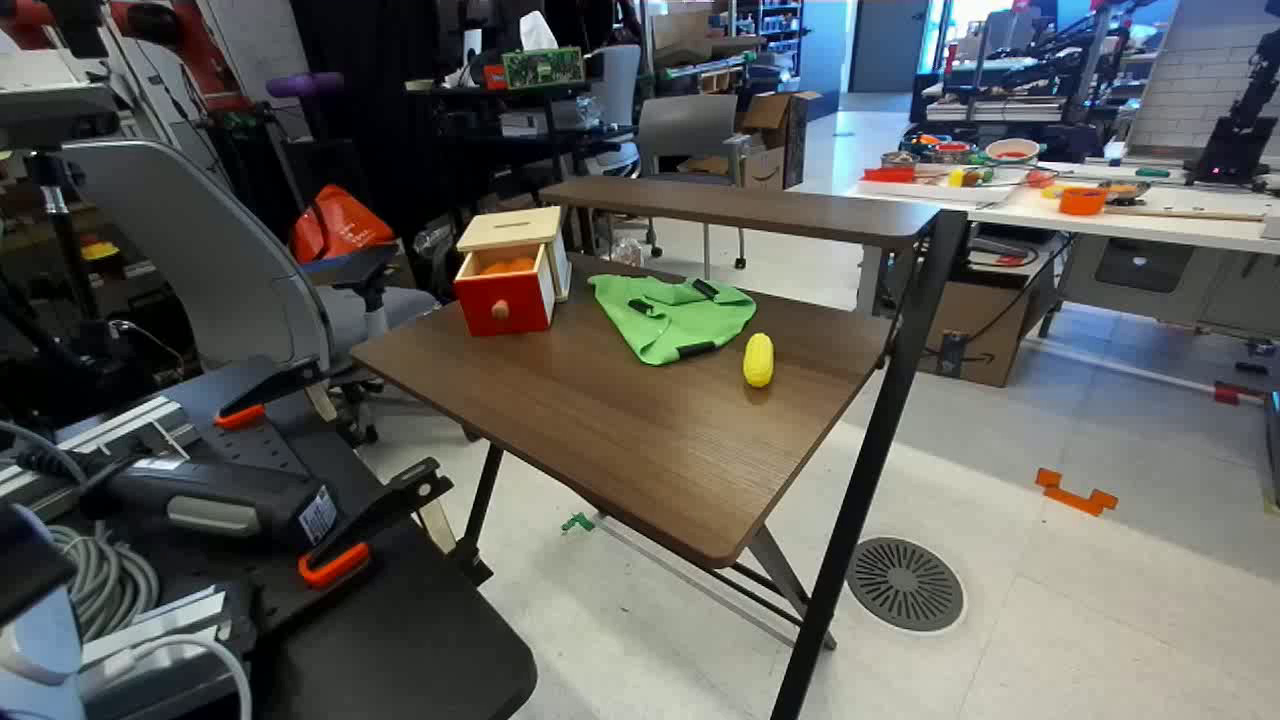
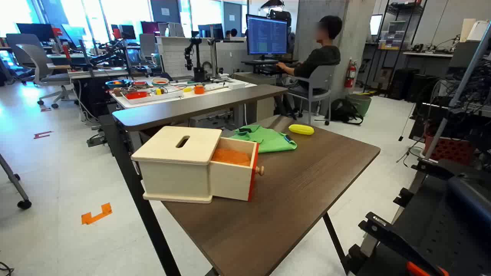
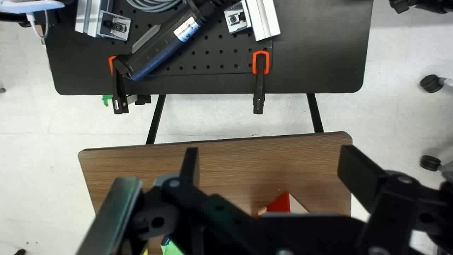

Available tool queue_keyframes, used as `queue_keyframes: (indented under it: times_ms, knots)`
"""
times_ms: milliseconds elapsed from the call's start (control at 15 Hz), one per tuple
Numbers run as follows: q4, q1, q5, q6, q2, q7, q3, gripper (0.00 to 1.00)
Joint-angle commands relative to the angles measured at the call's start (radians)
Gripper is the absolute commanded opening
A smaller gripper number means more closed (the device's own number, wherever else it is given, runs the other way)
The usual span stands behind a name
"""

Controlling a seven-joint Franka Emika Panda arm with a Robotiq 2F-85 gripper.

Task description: Fold the green towel, then move the maize cob to the left

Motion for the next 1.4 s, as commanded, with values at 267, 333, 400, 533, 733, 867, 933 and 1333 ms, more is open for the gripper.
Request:
queue_keyframes:
  times_ms: [267,333,400,533,733,867,933,1333]
  knots:
    - [0.000,-0.030,-0.008,0.090,0.065,0.062,-0.035,1.00]
    - [-0.008,-0.051,-0.017,0.144,0.084,0.084,-0.041,1.00]
    - [-0.006,-0.067,-0.020,0.184,0.109,0.099,-0.051,1.00]
    - [0.002,-0.101,-0.028,0.277,0.173,0.103,-0.079,1.00]
    - [0.037,-0.153,-0.031,0.434,0.299,0.092,-0.131,1.00]
    - [0.079,-0.177,-0.027,0.528,0.401,0.090,-0.166,1.00]
    - [0.103,-0.184,-0.029,0.564,0.450,0.094,-0.179,1.00]
    - [0.338,-0.176,-0.030,0.785,0.835,0.098,-0.301,1.00]
